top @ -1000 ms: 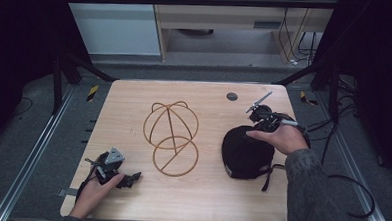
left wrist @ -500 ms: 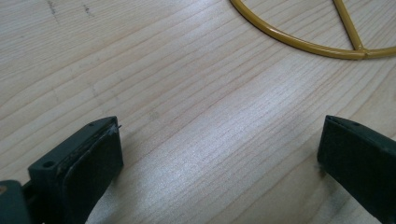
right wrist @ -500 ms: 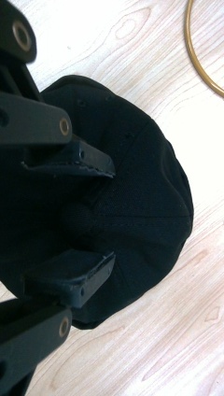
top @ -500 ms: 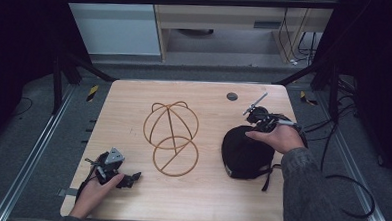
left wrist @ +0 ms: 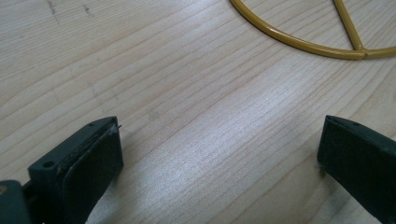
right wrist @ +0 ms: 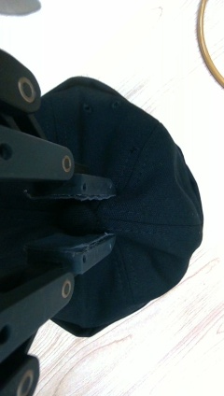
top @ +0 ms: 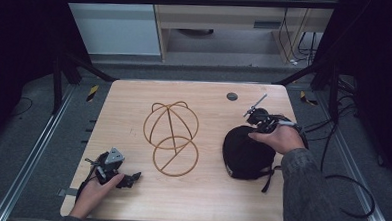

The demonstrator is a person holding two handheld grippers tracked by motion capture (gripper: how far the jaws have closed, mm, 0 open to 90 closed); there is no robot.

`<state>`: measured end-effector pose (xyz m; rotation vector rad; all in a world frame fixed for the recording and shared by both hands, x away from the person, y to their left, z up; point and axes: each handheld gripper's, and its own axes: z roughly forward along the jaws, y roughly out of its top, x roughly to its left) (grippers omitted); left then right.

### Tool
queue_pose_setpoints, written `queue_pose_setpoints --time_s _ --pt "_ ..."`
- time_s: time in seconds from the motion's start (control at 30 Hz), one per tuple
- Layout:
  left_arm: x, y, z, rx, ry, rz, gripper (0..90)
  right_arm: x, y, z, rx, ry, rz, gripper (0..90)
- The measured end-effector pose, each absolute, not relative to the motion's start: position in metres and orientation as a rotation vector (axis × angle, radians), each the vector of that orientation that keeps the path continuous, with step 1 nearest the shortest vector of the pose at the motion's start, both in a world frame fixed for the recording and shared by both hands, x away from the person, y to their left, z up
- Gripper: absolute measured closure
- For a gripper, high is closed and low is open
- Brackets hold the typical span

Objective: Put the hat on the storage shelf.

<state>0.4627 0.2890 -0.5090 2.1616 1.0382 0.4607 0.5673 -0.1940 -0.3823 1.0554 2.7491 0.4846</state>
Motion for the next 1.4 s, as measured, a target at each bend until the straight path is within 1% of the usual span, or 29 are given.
queue_pose_setpoints --time_s 0.17,0.53,0.7,1.13,1.4 --pt "0.463 0.289 -0.509 2.162 1.038 0.462 0.0 0.563 -0.2 -0.375 1.066 2.73 0.536 73.0" --pt "0.463 0.289 -0.509 2.16 1.041 0.459 0.0 0.544 -0.212 -0.345 1.043 2.647 0.729 72.9" --pt "0.463 0.289 -0.509 2.16 1.041 0.458 0.0 0.537 -0.213 -0.336 1.022 2.632 0.757 72.8" --pt "0.463 0.289 -0.509 2.162 1.038 0.461 0.0 0.518 -0.213 -0.291 0.935 2.544 0.882 72.9" --pt "0.463 0.289 -0.509 2.162 1.038 0.461 0.0 0.511 -0.211 -0.273 0.895 2.511 0.923 72.9"
